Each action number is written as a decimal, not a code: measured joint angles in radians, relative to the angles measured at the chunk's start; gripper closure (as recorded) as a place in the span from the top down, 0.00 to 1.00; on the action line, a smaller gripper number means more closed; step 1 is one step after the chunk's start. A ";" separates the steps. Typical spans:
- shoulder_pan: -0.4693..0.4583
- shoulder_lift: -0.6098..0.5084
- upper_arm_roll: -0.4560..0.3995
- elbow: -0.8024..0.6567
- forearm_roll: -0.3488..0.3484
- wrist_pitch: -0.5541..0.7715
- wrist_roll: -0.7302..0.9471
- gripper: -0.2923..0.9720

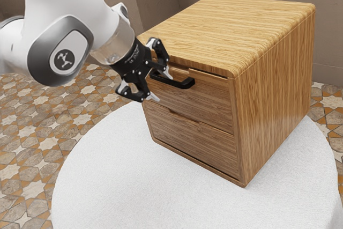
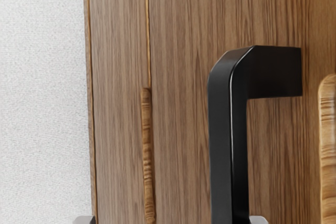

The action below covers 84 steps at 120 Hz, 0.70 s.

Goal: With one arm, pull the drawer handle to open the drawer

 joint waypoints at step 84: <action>-0.002 -0.039 0.001 -0.036 0.001 -0.011 -0.003 0.26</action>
